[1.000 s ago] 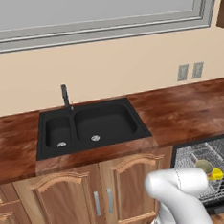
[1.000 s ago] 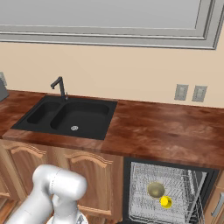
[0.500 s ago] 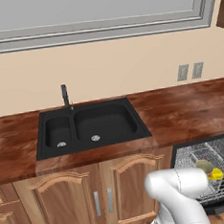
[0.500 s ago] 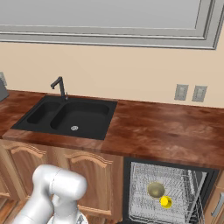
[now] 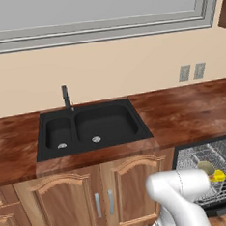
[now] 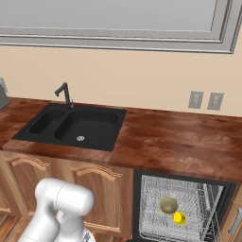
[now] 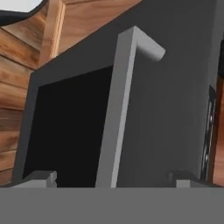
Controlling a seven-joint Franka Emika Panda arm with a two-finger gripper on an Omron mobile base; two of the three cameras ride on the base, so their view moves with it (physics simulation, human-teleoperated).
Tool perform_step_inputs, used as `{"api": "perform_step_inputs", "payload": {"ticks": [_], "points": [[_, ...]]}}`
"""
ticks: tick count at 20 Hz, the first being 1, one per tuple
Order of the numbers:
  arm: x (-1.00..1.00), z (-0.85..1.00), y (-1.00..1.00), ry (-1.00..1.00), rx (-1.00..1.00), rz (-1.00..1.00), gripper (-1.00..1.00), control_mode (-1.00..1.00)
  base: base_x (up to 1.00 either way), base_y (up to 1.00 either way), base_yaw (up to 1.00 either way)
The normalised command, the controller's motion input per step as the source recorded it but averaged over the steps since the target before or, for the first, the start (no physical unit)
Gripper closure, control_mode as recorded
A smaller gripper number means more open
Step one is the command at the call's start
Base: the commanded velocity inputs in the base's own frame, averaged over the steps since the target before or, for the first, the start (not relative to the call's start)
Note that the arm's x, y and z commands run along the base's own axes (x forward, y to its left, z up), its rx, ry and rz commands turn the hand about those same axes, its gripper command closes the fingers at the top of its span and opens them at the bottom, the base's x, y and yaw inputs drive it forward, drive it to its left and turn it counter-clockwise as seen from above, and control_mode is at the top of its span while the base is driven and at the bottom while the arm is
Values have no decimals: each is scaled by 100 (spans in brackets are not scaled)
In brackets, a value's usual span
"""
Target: Pick up the cup and bowl from the counter, place them in the dishwasher, and close the dishwasher door.
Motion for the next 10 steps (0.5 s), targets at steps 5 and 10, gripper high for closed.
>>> {"api": "perform_step_inputs", "payload": {"ticks": [5,10], "points": [[20,-39,-5,-4,-9,0,-100,-100,0,0,0],[27,-26,-16,-4,-7,0,-100,-100,0,0,0]]}}
